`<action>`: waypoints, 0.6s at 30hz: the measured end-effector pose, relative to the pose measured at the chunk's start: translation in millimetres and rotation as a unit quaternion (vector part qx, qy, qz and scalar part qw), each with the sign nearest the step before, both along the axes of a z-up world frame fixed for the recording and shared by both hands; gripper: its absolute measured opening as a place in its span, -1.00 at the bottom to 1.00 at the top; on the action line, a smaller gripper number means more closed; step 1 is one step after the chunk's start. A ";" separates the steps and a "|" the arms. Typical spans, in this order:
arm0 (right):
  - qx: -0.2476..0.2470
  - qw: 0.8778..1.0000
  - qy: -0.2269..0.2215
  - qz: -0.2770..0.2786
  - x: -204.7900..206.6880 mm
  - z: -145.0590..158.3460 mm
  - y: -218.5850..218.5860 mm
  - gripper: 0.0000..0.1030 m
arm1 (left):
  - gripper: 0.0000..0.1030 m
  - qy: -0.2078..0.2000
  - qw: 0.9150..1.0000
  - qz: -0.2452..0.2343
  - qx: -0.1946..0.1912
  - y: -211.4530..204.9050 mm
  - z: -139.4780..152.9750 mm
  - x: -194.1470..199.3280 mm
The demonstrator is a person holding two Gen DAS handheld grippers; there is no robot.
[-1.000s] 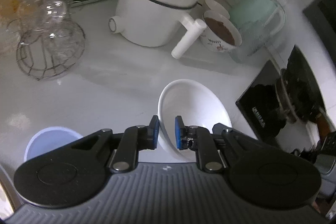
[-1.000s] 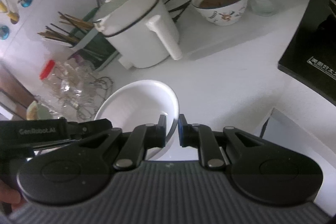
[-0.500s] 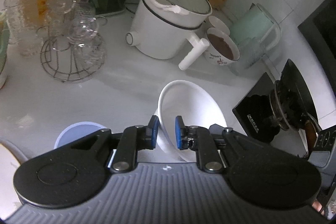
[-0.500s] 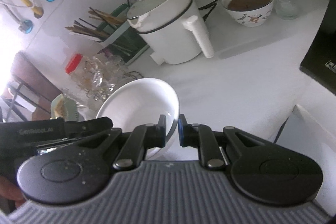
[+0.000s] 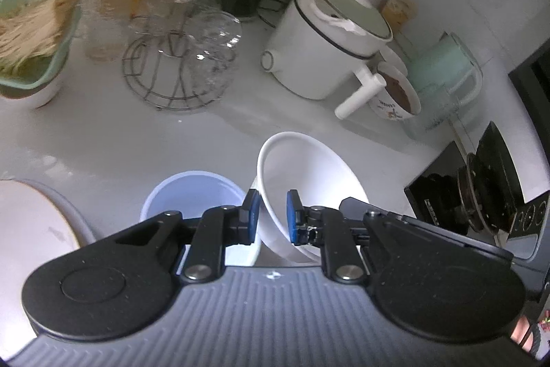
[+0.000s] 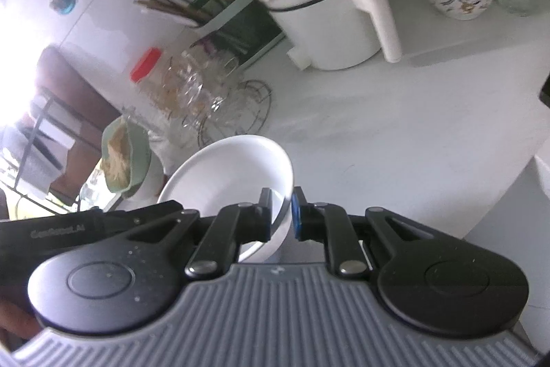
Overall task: Organize plates and bowls
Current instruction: 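Lift the white bowl with both grippers and lower it into the blue bowls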
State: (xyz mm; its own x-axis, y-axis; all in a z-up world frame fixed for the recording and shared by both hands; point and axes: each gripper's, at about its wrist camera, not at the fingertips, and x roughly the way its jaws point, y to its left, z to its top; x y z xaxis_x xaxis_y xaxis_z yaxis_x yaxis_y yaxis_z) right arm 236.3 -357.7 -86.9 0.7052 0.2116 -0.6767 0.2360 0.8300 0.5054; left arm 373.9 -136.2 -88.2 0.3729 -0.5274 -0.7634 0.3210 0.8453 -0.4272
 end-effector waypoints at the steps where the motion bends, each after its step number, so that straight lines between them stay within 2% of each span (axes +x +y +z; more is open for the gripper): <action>1: 0.000 1.000 -0.001 0.006 1.6 0.2 3.0 -0.72 | -0.65 -0.001 1.000 0.005 -0.001 4.7 -0.6 -0.7; 9: -0.012 0.997 0.015 0.070 23.2 -10.4 34.1 -0.71 | -0.65 0.000 0.998 0.055 0.011 41.4 -14.9 -5.9; 18: -0.041 0.991 0.041 0.123 42.4 -34.1 65.1 -0.69 | -0.65 0.026 0.994 0.092 0.045 62.0 -51.7 -3.2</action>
